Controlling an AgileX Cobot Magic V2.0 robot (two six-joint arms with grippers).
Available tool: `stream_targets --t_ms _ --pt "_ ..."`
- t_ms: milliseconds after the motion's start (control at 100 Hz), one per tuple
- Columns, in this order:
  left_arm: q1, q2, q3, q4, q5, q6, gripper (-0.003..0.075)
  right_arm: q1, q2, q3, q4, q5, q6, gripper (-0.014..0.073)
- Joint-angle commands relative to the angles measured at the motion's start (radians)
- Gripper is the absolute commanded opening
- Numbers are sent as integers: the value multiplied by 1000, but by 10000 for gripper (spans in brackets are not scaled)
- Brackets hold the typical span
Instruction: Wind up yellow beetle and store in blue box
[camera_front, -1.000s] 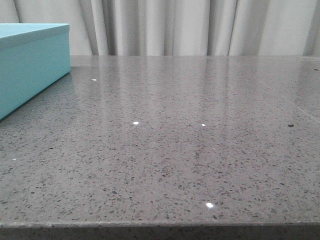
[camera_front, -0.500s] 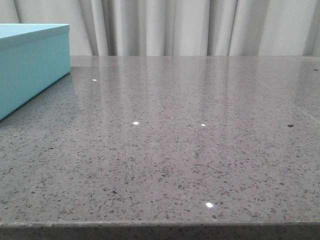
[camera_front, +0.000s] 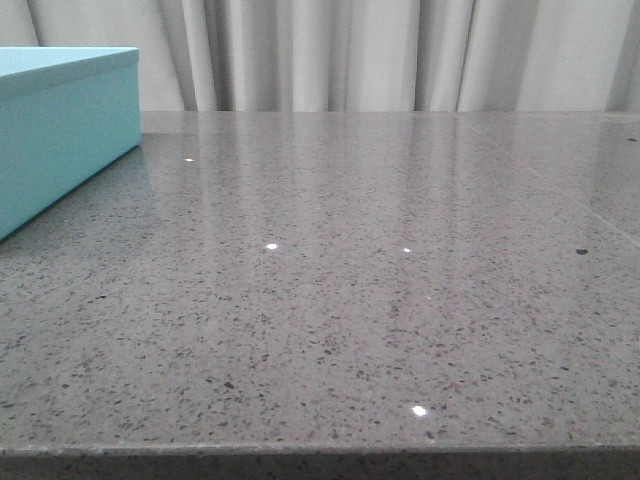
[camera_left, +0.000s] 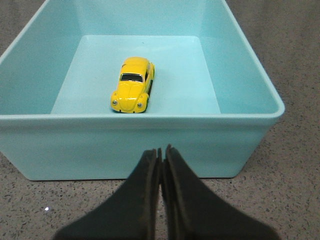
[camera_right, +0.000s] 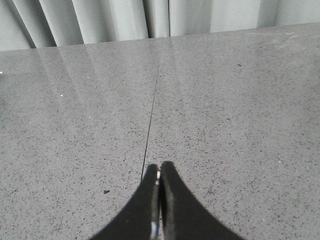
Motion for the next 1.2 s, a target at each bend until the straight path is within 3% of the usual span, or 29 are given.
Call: stream_targets --t_ms 0,580,840,940,1110,1190 --pt "-2 5 -27 -21 -79 3 -19 0 9 -23 -20 -82 -8 -68" --pt "-2 -32 -21 -21 -79 3 -18 0 9 -23 -20 -82 -8 -68" --pt "-29 -151 115 20 -85 -5 -18 0 9 -23 -20 -81 -8 -68" --pt "-50 -192 201 23 -194 -60 -18 0 9 -23 -20 -81 -8 -68" --pt "-63 -259 344 88 -509 -64 -18 0 9 -23 -20 -81 -8 -68" --pt "-63 -299 391 100 -582 -64 -19 0 9 -23 -20 -81 -8 -68"
